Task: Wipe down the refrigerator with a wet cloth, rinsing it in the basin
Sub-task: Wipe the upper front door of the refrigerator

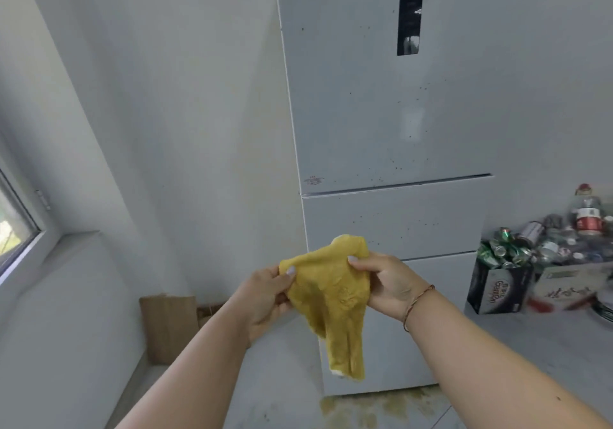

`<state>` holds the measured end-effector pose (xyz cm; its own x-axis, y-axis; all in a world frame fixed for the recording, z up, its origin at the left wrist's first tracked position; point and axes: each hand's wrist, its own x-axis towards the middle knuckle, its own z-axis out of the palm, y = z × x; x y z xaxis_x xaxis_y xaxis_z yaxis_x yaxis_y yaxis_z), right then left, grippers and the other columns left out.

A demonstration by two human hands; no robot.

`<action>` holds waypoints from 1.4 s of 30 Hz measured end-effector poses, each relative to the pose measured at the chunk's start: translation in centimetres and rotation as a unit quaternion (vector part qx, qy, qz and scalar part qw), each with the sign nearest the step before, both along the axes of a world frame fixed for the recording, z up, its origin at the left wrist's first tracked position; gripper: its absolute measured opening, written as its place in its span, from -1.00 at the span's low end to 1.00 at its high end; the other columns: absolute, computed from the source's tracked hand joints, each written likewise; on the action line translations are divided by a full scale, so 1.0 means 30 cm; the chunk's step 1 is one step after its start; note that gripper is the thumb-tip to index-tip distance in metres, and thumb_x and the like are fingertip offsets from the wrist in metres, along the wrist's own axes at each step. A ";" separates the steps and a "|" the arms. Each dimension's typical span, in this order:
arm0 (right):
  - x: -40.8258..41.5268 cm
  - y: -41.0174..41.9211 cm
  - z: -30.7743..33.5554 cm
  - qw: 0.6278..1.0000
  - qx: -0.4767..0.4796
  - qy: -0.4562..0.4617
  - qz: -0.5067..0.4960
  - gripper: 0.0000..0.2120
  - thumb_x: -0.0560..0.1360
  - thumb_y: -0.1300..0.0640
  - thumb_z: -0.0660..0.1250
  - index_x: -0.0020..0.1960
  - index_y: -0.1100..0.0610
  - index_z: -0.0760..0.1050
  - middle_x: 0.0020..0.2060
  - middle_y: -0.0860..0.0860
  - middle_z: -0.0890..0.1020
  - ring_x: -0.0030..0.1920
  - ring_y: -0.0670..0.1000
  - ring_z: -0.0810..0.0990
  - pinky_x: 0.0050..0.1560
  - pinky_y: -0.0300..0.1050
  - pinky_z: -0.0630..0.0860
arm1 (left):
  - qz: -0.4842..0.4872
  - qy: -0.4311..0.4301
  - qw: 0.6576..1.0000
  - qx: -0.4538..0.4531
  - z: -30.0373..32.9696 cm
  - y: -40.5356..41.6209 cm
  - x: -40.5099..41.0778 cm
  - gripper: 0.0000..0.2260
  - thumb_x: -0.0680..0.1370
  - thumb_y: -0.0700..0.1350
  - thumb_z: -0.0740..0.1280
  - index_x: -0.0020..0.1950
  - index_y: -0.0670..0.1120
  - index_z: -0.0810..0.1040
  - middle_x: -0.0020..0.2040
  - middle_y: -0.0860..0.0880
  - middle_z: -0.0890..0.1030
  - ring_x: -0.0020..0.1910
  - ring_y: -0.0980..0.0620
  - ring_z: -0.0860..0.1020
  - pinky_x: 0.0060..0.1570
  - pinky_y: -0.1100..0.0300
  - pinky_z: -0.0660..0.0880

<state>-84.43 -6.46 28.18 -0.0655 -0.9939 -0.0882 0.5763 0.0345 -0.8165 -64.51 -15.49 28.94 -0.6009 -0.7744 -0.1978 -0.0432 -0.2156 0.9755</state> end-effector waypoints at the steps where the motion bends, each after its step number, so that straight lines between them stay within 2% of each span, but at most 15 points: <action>1: -0.041 -0.006 -0.004 0.999 0.011 0.038 -0.019 -0.71 0.50 0.31 0.29 0.21 0.32 0.52 0.17 0.28 0.59 0.14 0.21 0.61 0.10 0.06 0.56 | 0.014 -0.036 0.998 -0.042 0.000 -0.004 -0.038 -0.72 0.66 -0.11 0.21 0.20 -0.31 0.51 -0.01 -0.25 0.60 -0.04 -0.16 0.59 0.03 -0.04 0.60; 5: -0.176 -0.004 0.003 0.987 0.057 0.144 -0.047 -0.70 0.56 0.12 0.29 0.20 0.28 0.52 0.11 0.20 0.65 0.10 0.17 0.64 0.06 0.05 0.59 | 0.090 -0.075 0.988 -0.097 0.026 -0.017 -0.147 -0.77 0.65 -0.01 0.21 0.12 -0.15 0.52 -0.13 -0.13 0.58 -0.22 -0.09 0.56 -0.20 0.01 0.55; 9: -0.318 0.022 0.007 0.984 0.096 0.147 -0.026 -0.69 0.49 0.25 0.36 0.20 0.35 0.51 0.10 0.25 0.63 0.03 0.19 0.65 0.02 0.07 0.61 | 0.145 -0.080 0.986 -0.020 0.038 -0.051 -0.213 -0.77 0.63 -0.01 0.25 0.05 -0.19 0.51 -0.09 -0.20 0.58 -0.15 -0.16 0.57 -0.08 -0.18 0.61; 13: -0.466 0.045 -0.026 0.963 0.166 0.209 -0.038 -0.70 0.47 0.41 0.35 0.20 0.36 0.49 -0.08 0.22 0.67 -0.13 0.13 0.67 -0.18 -0.03 0.62 | 0.199 -0.086 0.975 0.046 0.036 -0.097 -0.257 -0.74 0.56 -0.05 0.39 -0.12 -0.25 0.47 -0.17 -0.16 0.50 -0.23 -0.12 0.53 -0.23 0.01 0.57; 17: -0.550 0.034 -0.060 0.927 0.189 0.304 -0.113 -0.67 0.52 0.21 0.37 0.25 0.12 0.39 -0.10 0.18 0.58 -0.20 0.10 0.55 -0.21 0.05 0.59 | 0.192 -0.068 0.978 0.046 0.015 -0.130 -0.286 -0.86 0.55 -0.15 0.40 -0.09 -0.18 0.49 -0.23 -0.14 0.49 -0.32 -0.06 0.51 -0.45 0.14 0.58; 19: -0.564 0.029 -0.067 0.932 0.185 0.294 -0.107 -0.63 0.52 0.18 0.38 0.26 0.02 0.35 -0.07 0.20 0.57 -0.20 0.11 0.56 -0.20 0.08 0.60 | 0.184 -0.031 0.981 0.061 0.004 -0.147 -0.296 -0.89 0.57 -0.20 0.35 0.05 -0.21 0.50 -0.21 -0.15 0.52 -0.31 -0.04 0.52 -0.41 0.15 0.60; 22: -0.592 0.036 -0.074 0.966 0.161 0.203 -0.022 -0.38 0.34 0.36 0.50 0.30 0.05 0.37 0.11 0.29 0.56 -0.09 0.16 0.65 -0.14 0.02 0.61 | 0.153 0.024 0.984 0.088 -0.005 -0.176 -0.313 -0.84 0.58 -0.28 0.31 0.14 -0.30 0.51 -0.22 -0.17 0.56 -0.31 -0.03 0.57 -0.31 0.16 0.63; 24: -0.603 0.039 -0.077 0.946 0.166 0.275 0.027 -0.30 0.20 0.43 0.56 0.26 0.09 0.44 0.17 0.28 0.51 -0.03 0.16 0.63 -0.07 -0.01 0.61 | 0.137 0.044 0.986 0.085 0.001 -0.179 -0.316 -0.84 0.56 -0.37 0.29 0.13 -0.30 0.52 -0.16 -0.20 0.58 -0.24 -0.05 0.60 -0.26 0.16 0.64; 26: -0.601 0.041 -0.077 0.893 0.185 0.408 0.042 -0.37 0.20 0.41 0.57 0.20 0.07 0.49 0.07 0.20 0.54 -0.04 0.11 0.58 -0.03 -0.04 0.60 | 0.127 0.043 0.989 0.069 0.010 -0.178 -0.317 -0.78 0.51 -0.46 0.29 0.11 -0.27 0.53 -0.13 -0.21 0.59 -0.18 -0.08 0.60 -0.20 0.17 0.64; 28: -0.610 0.039 -0.084 0.866 0.202 0.457 0.003 -0.48 0.28 0.41 0.52 0.15 0.06 0.50 -0.05 0.10 0.52 -0.10 0.03 0.54 -0.09 -0.07 0.60 | 0.109 0.026 0.993 0.048 0.015 -0.180 -0.318 -0.70 0.46 -0.51 0.31 0.14 -0.27 0.53 -0.10 -0.20 0.58 -0.13 -0.10 0.60 -0.04 0.11 0.60; 31: -0.633 0.032 -0.100 0.904 0.185 0.369 -0.112 -0.58 0.32 0.45 0.47 0.05 0.08 0.51 -0.13 0.10 0.45 -0.15 0.06 0.50 -0.06 0.06 0.60 | 0.086 -0.021 0.996 0.013 0.011 -0.189 -0.312 -0.62 0.42 -0.54 0.34 0.20 -0.29 0.52 0.02 -0.23 0.57 -0.02 -0.16 0.60 0.09 0.01 0.55; 33: -0.648 0.028 -0.104 0.918 0.170 0.309 -0.184 -0.61 0.32 0.45 0.48 0.01 0.08 0.52 -0.12 0.09 0.40 -0.15 0.06 0.47 -0.11 0.01 0.57 | 0.079 -0.096 0.991 -0.052 0.001 -0.197 -0.304 -0.63 0.40 -0.50 0.40 0.16 -0.25 0.56 0.05 -0.21 0.58 0.02 -0.15 0.61 0.12 0.00 0.55; 35: -0.662 0.023 -0.102 0.913 0.150 0.314 -0.214 -0.64 0.32 0.42 0.49 -0.02 0.07 0.55 -0.10 0.07 0.41 -0.10 0.06 0.47 -0.10 -0.05 0.52 | 0.057 -0.174 0.973 -0.139 -0.006 -0.207 -0.301 -0.67 0.38 -0.40 0.49 0.09 -0.15 0.61 0.05 -0.18 0.61 0.03 -0.12 0.62 0.14 0.00 0.56; 39: -0.693 0.017 -0.078 0.809 0.118 0.558 -0.139 -0.77 0.34 0.26 0.53 -0.06 0.03 0.62 -0.10 -0.05 0.56 0.02 -0.02 0.51 0.02 -0.15 0.44 | 0.016 -0.282 0.915 -0.290 -0.003 -0.234 -0.301 -0.82 0.41 -0.21 0.52 -0.08 0.03 0.65 -0.10 -0.06 0.69 -0.06 -0.06 0.65 0.07 0.01 0.59; 42: -0.700 0.006 -0.056 0.734 0.093 0.668 -0.081 -0.74 0.32 0.14 0.56 0.00 0.05 0.66 -0.08 -0.06 0.52 -0.03 -0.04 0.49 -0.06 -0.26 0.44 | 0.001 -0.290 0.906 -0.308 0.009 -0.254 -0.308 -0.96 0.46 -0.19 0.48 -0.12 -0.07 0.68 -0.18 -0.09 0.70 -0.11 -0.10 0.66 0.01 0.00 0.60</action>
